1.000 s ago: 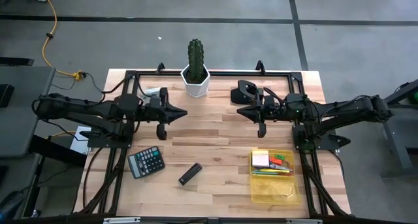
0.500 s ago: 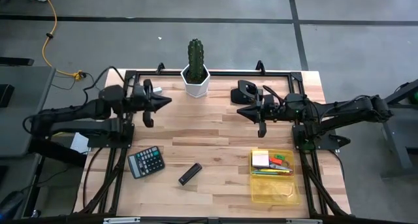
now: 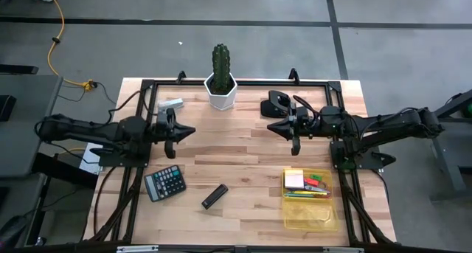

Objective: Pack school essentials
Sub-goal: Return to Home Position

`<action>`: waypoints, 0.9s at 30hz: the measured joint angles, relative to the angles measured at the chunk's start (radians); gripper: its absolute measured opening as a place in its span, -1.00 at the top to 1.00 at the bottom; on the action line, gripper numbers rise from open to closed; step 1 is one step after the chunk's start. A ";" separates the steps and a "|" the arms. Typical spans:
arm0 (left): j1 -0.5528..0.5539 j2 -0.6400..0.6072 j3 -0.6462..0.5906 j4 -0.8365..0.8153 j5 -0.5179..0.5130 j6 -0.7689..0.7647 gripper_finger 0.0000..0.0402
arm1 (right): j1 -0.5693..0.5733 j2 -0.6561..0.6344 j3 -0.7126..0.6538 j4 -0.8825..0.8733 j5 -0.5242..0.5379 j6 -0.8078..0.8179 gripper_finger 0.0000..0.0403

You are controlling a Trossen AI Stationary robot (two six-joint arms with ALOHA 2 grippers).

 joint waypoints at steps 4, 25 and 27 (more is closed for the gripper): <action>-0.029 -0.055 -0.062 0.001 -0.001 0.009 1.00 | 0.000 0.000 0.000 0.000 0.000 0.012 1.00; -0.011 -0.533 -0.280 -0.184 0.091 0.033 1.00 | 0.001 0.000 0.000 -0.004 -0.011 0.178 1.00; 0.002 -0.526 -0.281 -0.187 0.105 0.047 1.00 | 0.001 0.000 0.000 -0.008 -0.017 0.183 1.00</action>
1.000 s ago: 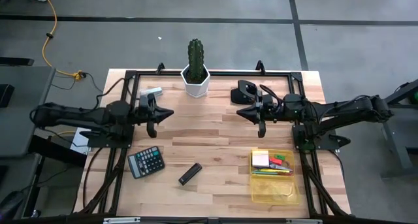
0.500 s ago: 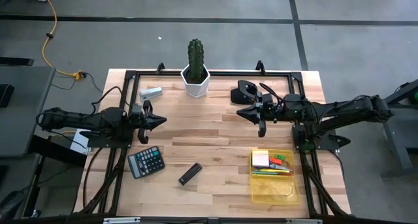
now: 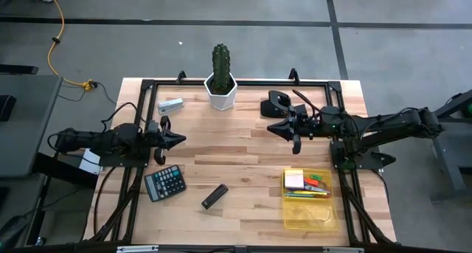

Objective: Pack school essentials
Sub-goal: Return to Home Position

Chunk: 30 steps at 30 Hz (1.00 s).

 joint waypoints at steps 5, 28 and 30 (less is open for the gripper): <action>0.018 0.007 0.000 -0.012 0.072 0.018 1.00 | 0.000 0.000 0.000 -0.010 -0.025 0.001 1.00; 0.018 0.026 0.000 -0.012 0.076 0.004 1.00 | 0.000 -0.531 0.000 -0.592 -0.022 -0.089 1.00; 0.018 0.026 0.000 -0.012 0.076 0.004 1.00 | 0.000 -0.576 0.000 -0.630 -0.028 -0.095 1.00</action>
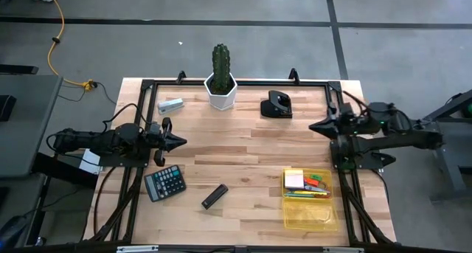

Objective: Pack school essentials
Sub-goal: Return to Home Position

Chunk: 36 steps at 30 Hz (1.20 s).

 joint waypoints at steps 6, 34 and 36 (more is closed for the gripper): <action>0.000 0.000 0.000 0.000 0.000 0.000 1.00 | 0.000 -0.128 -0.130 0.123 -0.059 -0.010 1.00; 0.000 0.008 0.000 0.008 -0.001 0.000 1.00 | 0.000 -0.373 -0.660 0.383 -0.010 -0.120 1.00; 0.000 0.008 0.000 0.008 -0.002 0.000 1.00 | 0.000 -0.362 -0.660 0.384 0.003 -0.137 1.00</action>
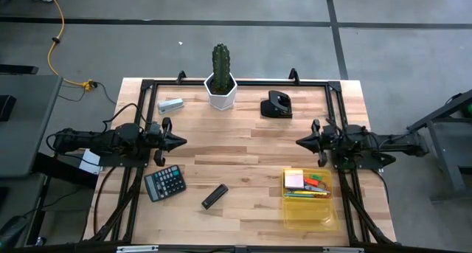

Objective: Pack school essentials
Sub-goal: Return to Home Position

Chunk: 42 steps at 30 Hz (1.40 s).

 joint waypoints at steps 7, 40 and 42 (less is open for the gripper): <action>0.000 0.000 0.000 0.000 0.001 0.000 1.00 | 0.000 0.027 0.000 0.000 0.007 -0.077 1.00; 0.000 0.000 0.000 0.000 0.001 0.000 1.00 | 0.000 0.028 0.000 -0.003 0.005 -0.081 1.00; 0.000 0.000 0.000 0.000 0.001 0.000 1.00 | 0.000 0.028 0.000 -0.003 0.005 -0.083 1.00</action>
